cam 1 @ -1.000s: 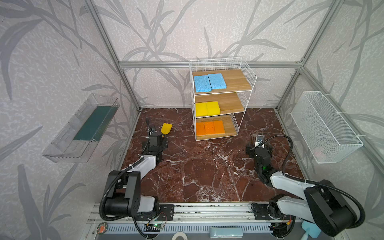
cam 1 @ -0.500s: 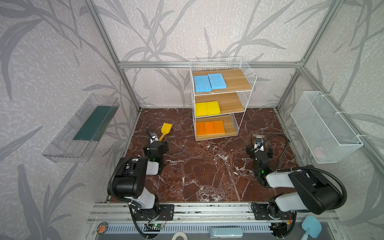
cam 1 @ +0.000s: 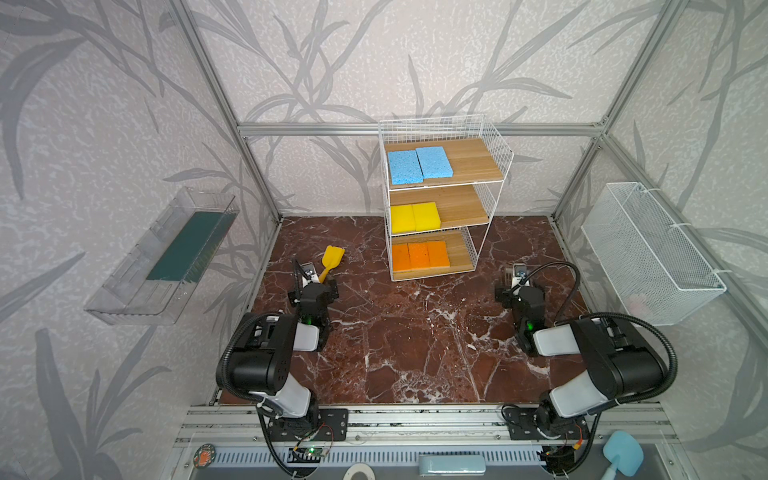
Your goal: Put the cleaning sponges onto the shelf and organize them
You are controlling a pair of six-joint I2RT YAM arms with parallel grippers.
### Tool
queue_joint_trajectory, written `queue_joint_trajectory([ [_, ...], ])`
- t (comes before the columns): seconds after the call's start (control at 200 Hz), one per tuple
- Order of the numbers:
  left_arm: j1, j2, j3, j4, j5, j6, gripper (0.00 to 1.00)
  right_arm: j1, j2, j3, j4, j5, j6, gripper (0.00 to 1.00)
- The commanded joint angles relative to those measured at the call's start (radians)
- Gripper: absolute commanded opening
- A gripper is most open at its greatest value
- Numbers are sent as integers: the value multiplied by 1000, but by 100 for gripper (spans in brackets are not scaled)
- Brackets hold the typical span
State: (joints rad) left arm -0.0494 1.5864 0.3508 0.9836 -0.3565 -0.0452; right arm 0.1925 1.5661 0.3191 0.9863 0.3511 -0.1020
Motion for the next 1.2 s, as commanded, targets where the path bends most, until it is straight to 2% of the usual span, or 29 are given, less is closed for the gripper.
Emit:
queue_joint_trajectory([
  [0.0, 7, -5, 7, 29, 4, 15, 99, -19, -9, 64, -72, -58, 47, 99],
  [1.2, 9, -5, 8, 24, 7, 11, 99, -34, -16, 68, -96, -77, 55, 99],
])
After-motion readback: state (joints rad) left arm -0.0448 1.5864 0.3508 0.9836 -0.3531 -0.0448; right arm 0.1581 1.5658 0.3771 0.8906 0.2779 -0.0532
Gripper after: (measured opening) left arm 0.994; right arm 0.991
